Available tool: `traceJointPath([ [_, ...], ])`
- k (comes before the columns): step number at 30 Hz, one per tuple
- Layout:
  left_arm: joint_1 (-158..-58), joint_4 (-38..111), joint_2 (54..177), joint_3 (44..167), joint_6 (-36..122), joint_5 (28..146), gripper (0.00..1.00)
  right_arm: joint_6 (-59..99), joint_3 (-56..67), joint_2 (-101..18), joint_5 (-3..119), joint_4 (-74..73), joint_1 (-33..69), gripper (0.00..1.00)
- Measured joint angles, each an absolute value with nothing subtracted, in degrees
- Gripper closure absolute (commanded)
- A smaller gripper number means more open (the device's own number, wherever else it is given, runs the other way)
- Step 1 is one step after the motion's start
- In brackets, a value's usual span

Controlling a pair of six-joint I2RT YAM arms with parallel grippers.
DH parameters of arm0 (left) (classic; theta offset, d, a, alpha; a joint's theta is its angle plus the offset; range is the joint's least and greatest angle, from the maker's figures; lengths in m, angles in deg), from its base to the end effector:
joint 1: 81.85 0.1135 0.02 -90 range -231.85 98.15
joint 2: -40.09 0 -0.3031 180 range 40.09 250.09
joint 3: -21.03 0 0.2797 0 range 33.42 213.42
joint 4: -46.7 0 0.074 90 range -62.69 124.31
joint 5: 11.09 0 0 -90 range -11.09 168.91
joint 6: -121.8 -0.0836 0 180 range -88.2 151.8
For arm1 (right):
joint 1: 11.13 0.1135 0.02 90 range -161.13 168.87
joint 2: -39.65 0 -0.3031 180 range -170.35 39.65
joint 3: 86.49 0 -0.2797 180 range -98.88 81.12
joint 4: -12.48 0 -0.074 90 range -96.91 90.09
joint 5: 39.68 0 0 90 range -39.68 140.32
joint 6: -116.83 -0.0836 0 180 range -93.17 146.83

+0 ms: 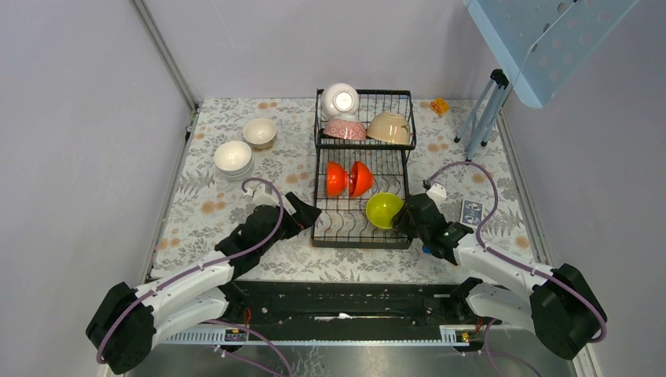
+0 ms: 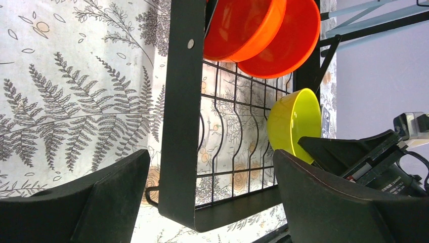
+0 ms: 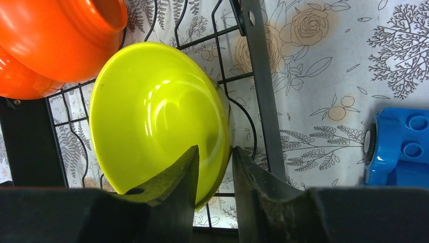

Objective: Unload the bowls from the dish rack
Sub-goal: Pick up the bowl from the dish rack.

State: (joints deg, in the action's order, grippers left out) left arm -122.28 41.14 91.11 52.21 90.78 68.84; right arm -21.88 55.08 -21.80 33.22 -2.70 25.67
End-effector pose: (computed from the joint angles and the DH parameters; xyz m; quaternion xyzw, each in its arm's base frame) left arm 0.1873 -0.1404 0.1871 -0.1820 0.8234 -0.3580 0.4008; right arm 0.2177 0.1322 0.1752 0.1569 0.8780 0.1950 0.4080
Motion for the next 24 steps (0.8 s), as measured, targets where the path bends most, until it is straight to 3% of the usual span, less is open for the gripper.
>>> traceJointPath([
  [7, -122.3, 39.8, 89.9, 52.0, 90.7, 68.6, 0.04, -22.3, 55.2, -21.6, 34.5, -2.2, 25.2, 0.77],
  [13, -122.3, 36.3, 88.2, 52.4, 89.7, 66.7, 0.03, -21.6, 55.2, -19.1, 34.9, -3.8, 25.2, 1.00],
  [24, -122.3, 22.8, 81.5, 60.9, 88.3, 53.7, 0.01, -13.2, 49.7, -6.6, 40.0, -11.8, 25.1, 1.00],
])
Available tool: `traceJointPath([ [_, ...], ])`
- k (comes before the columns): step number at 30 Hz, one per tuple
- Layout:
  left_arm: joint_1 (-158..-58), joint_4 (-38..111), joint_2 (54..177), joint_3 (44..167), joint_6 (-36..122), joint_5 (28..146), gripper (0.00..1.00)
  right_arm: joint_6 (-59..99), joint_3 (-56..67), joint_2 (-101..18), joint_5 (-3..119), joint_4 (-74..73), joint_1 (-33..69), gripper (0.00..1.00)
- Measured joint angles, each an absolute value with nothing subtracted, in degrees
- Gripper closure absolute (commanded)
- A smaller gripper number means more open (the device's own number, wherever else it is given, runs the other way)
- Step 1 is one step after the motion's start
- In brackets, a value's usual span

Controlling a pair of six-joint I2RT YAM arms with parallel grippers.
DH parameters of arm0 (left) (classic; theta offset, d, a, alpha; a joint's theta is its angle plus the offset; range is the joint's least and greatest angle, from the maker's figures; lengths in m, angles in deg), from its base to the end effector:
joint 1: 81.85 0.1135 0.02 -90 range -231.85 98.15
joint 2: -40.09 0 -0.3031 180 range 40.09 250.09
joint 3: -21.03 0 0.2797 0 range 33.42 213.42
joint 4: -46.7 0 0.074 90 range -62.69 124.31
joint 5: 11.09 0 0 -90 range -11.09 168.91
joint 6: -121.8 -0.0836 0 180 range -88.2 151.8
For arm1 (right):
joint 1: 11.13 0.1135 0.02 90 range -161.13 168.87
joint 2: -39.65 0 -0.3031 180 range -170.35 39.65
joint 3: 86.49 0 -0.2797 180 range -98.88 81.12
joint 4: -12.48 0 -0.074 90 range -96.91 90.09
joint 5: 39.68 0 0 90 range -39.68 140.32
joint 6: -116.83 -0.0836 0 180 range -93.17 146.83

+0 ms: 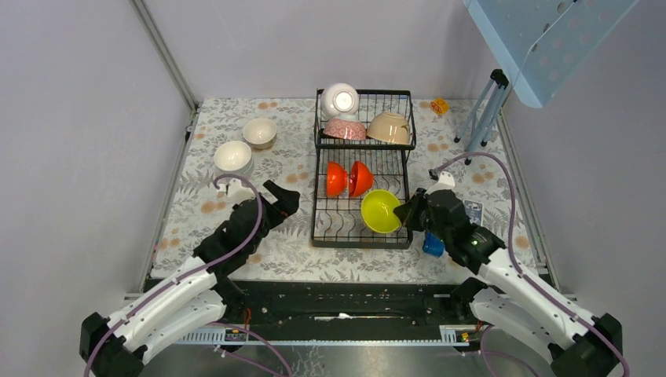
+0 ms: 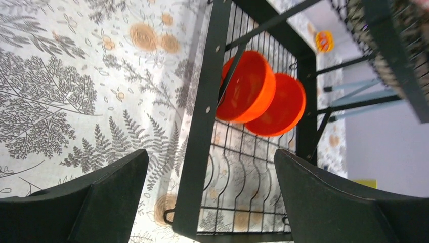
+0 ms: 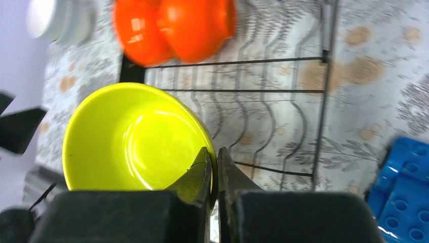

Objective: Unload the bowls from the dish rack
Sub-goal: Pick up the bowl from the dish rack, then place the bowl at the center of the board.

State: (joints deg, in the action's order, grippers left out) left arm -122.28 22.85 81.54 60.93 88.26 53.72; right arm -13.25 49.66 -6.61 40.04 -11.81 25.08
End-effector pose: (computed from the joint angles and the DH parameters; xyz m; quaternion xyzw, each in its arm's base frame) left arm 0.1811 -0.1075 0.2424 -0.2304 0.8006 -0.2680 0.4839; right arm 0.1940 0.1235 0.2505 0.0756 0.8458 0.2628 0.4581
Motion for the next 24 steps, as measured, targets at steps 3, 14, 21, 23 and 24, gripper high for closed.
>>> traceJointPath([
  [3, -122.3, 21.6, 78.2, 61.7, 89.1, 51.8, 0.01, -9.5, 47.3, -3.7, 46.4, -13.3, 25.1, 1.00],
  [14, -124.6, 21.9, 80.9, 66.5, 79.0, 68.8, 0.01, 0.9, 41.0, -9.1, 45.4, -22.7, 42.4, 1.00],
  [21, -145.8, 14.7, 90.3, 70.3, 76.5, 64.8, 0.01, 3.4, 41.0, -14.1, 38.5, -23.1, 48.1, 1.00],
  [23, -149.5, 13.4, 92.4, 72.1, 76.3, 63.0, 0.01, 4.1, 41.0, -14.1, 37.0, -22.9, 50.6, 1.00],
  [24, -151.0, 13.0, 93.5, 72.9, 76.3, 62.0, 0.02, 4.3, 41.0, -14.0, 36.4, -22.7, 51.6, 1.00],
])
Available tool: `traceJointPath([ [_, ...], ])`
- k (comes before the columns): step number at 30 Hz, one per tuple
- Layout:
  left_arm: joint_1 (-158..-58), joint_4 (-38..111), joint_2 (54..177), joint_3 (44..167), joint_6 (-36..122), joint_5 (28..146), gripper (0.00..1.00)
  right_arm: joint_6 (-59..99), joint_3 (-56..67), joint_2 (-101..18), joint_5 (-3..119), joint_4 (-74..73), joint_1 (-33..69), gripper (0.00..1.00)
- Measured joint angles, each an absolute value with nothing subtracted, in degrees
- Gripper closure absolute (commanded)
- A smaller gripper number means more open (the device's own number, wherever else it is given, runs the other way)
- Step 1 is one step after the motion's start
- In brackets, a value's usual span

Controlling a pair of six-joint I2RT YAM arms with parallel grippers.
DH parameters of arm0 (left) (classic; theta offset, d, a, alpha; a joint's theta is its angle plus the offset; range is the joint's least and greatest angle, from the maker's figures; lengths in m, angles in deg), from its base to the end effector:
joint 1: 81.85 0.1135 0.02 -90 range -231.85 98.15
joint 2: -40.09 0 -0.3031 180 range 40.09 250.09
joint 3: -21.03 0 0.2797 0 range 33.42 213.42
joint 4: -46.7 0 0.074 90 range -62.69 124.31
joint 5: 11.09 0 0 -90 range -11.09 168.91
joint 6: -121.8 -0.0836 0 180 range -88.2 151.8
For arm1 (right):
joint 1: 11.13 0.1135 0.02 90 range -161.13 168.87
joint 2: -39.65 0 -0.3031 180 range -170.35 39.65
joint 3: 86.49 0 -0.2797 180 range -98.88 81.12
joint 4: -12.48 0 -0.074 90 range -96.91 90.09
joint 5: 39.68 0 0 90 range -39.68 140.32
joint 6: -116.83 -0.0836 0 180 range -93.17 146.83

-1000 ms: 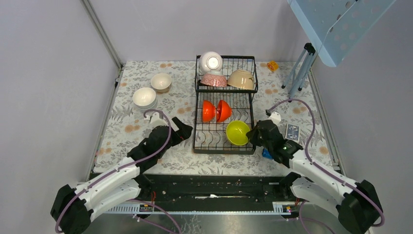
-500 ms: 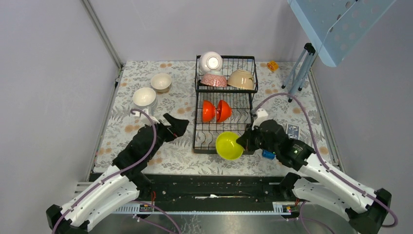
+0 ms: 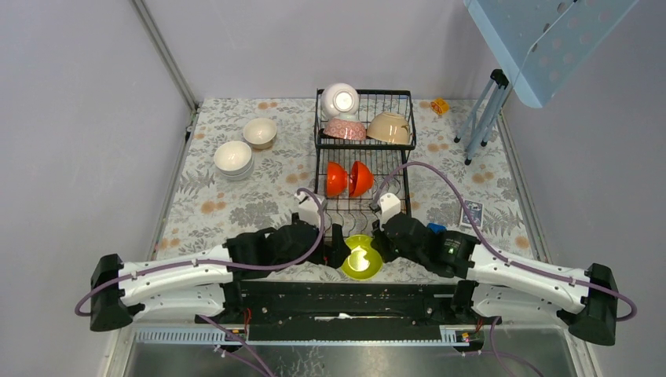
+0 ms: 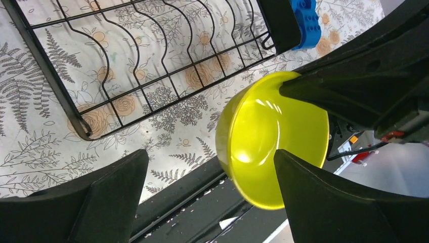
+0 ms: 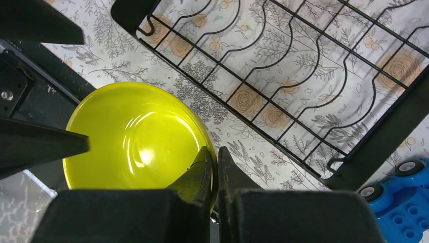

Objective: Unload the bowls from the dish rack
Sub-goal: Place the bowl at the center of the board.

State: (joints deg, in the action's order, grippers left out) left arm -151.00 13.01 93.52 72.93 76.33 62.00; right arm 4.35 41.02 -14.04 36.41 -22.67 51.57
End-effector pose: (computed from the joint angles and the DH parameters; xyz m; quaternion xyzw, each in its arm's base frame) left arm 0.1099 -0.2201 0.2607 0.1212 0.8725 -0.3095 0.3582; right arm 0.1303 0.2086 0.2599 -0.2533 0.8506 0.2236 0.4029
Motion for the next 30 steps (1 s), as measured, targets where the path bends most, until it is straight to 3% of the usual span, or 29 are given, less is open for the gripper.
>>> traceJointPath([
  [16, -162.5, 2.6, 106.7, 82.0, 78.0, 51.1, 0.10, 5.1, 43.5, -12.9, 28.1, -22.3, 60.2, 1.00],
  [24, -163.5, -0.1, 111.4, 83.2, 78.9, 49.1, 0.23, 4.1, 44.1, -12.9, 26.8, -22.0, 62.2, 1.00],
  [30, -163.5, 0.2, 112.4, 83.2, 79.6, 49.0, 0.44, 3.8, 44.1, -13.2, 26.2, -20.9, 62.8, 1.00],
])
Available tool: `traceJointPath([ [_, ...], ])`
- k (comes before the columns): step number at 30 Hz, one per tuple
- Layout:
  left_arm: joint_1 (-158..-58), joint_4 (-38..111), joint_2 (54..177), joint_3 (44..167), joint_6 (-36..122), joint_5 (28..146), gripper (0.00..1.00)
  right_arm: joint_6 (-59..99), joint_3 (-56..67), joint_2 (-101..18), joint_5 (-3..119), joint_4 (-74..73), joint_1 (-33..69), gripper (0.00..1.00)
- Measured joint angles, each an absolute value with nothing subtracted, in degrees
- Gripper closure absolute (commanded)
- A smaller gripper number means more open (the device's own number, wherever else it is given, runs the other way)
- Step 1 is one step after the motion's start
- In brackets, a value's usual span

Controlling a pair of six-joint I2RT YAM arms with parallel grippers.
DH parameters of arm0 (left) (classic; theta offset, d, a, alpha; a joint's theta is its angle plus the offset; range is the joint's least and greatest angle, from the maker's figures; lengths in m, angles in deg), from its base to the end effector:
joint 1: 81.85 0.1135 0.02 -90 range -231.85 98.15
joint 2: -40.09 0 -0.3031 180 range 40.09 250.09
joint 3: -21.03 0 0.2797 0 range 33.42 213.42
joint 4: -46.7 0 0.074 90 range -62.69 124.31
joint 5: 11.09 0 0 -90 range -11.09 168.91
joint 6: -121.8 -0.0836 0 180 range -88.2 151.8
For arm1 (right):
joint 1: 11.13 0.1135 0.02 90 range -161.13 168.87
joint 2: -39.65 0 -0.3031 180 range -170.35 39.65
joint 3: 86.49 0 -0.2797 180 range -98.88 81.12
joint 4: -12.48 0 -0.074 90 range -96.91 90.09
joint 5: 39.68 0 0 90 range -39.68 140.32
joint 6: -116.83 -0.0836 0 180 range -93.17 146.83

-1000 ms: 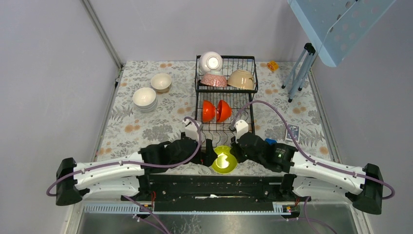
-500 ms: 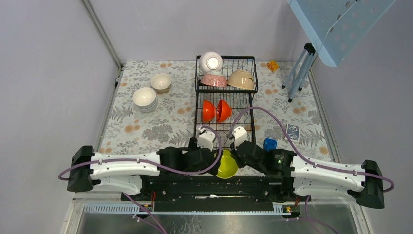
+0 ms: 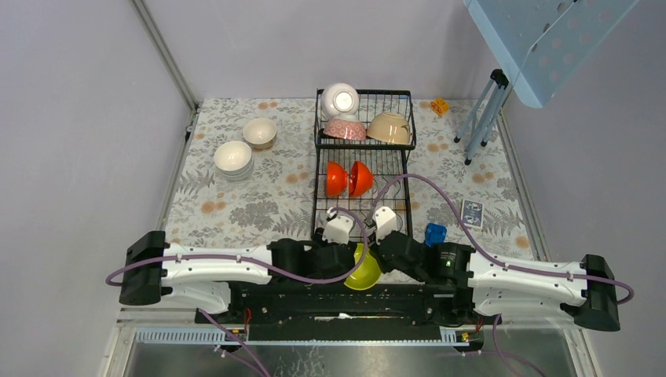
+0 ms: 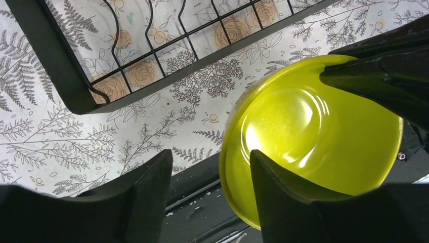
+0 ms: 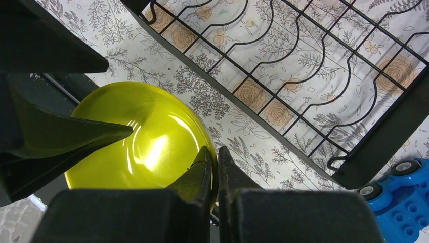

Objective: Unload the bowls from the dish rack
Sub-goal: Place the bowl at the center of the board.

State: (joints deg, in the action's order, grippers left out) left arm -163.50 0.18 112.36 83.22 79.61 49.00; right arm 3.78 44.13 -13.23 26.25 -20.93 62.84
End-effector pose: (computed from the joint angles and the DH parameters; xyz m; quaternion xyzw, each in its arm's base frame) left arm 0.0824 -0.2746 0.2310 0.1984 0.9069 -0.1455 0.3420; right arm 0.0981 0.2179 0.2478 -0.2920 0.8300 0.2038 0.4293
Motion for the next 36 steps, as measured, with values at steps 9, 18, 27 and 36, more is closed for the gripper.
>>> traceJointPath([
  [9, -163.5, 1.4, 112.7, 83.2, 80.3, 49.3, 0.71, 2.9, 44.1, -14.2, 24.9, -19.7, 63.3, 1.00],
  [18, -162.6, 2.2, 112.2, 83.2, 83.6, 47.1, 1.00, 0.4, 44.3, -14.1, 23.7, -19.4, 63.5, 0.98],
  [27, -162.8, 3.2, 108.7, 80.3, 83.9, 46.7, 1.00, -0.8, 44.3, -14.0, 25.5, -17.3, 63.5, 0.48],
  [36, -163.5, 4.7, 102.7, 76.4, 84.5, 45.5, 1.00, -5.2, 43.8, -12.8, 27.0, -17.3, 63.6, 0.10],
])
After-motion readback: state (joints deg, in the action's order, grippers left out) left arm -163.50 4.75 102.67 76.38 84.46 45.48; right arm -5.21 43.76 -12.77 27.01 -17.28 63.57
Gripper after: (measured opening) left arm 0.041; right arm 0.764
